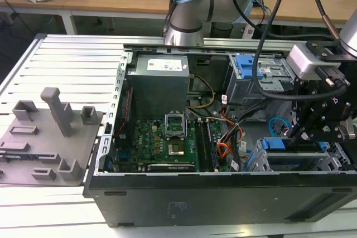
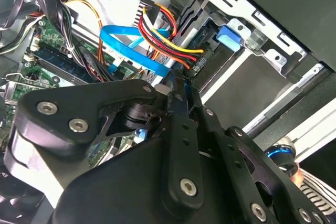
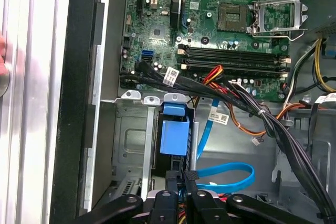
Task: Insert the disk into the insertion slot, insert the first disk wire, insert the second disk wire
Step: 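Insert the second disk wire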
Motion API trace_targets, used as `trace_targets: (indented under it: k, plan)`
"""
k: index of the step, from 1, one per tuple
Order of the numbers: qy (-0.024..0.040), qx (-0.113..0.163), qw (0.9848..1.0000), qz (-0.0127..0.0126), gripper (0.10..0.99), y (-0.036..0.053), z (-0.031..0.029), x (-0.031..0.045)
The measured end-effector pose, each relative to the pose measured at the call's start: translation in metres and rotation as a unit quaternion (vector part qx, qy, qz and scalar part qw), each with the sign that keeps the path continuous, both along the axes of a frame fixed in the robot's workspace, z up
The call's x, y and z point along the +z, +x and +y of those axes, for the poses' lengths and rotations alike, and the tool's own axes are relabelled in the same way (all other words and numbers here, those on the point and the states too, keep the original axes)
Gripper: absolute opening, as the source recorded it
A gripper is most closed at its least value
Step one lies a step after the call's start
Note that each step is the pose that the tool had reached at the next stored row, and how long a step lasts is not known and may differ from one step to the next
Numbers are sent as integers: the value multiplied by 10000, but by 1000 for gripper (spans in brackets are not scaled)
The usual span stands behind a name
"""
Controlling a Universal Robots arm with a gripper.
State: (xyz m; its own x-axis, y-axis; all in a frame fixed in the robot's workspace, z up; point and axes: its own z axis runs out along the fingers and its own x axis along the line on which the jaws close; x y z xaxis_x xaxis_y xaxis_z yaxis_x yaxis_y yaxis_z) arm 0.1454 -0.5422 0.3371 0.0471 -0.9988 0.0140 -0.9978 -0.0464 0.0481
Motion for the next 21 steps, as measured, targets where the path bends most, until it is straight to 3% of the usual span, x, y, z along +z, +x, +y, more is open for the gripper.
trace_targets:
  k: [5,6,7,12,13,15,16,20,21]
  plan:
    - [2,0,10000,0,176,0,-1,-3]
    - [2,0,10000,0,239,0,-1,-2]
    - [-1,0,10000,0,239,0,-2,9]
    - [1,0,10000,0,239,0,0,199]
    - [0,0,10000,0,224,0,1,228]
    - [0,0,10000,0,106,0,3,371]
    - [1,0,10000,0,106,0,3,420]
    - [0,0,10000,0,106,-8,3,441]
    - [1,0,10000,0,106,-59,3,439]
